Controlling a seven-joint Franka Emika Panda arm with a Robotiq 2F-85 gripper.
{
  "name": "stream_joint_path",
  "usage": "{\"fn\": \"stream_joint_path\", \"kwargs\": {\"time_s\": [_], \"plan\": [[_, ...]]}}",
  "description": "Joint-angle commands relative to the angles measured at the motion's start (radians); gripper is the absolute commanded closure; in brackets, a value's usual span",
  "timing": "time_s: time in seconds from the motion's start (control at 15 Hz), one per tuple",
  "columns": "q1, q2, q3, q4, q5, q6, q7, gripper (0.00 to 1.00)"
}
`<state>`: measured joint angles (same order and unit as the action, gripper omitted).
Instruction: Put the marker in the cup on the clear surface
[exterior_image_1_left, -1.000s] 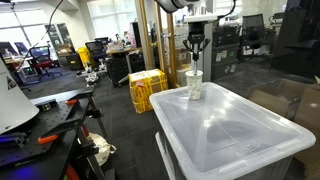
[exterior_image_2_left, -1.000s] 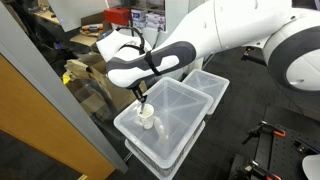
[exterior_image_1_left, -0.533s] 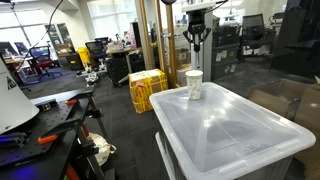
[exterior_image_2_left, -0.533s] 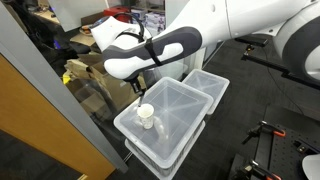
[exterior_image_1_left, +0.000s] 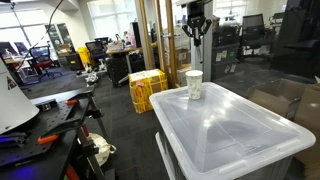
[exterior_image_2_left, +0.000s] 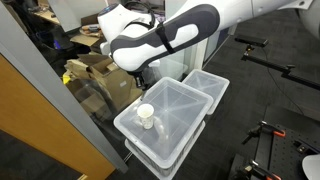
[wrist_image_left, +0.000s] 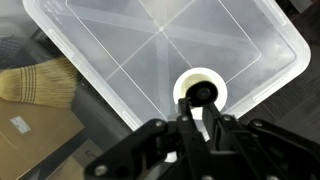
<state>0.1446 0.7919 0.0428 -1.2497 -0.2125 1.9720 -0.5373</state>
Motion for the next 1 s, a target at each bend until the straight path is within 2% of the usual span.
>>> {"fn": "stream_joint_path", "kwargs": {"time_s": [0.0,0.53,0.93], "plan": [[-0.034,-0.150,0.007,-0.236,-0.017,0.144,0.099,0.95],[-0.095,-0.336,-0.015,-0.612,-0.017,0.467,0.240,0.95],[-0.124,-0.412,-0.041,-0.806,-0.013,0.660,0.306,0.95]]}}
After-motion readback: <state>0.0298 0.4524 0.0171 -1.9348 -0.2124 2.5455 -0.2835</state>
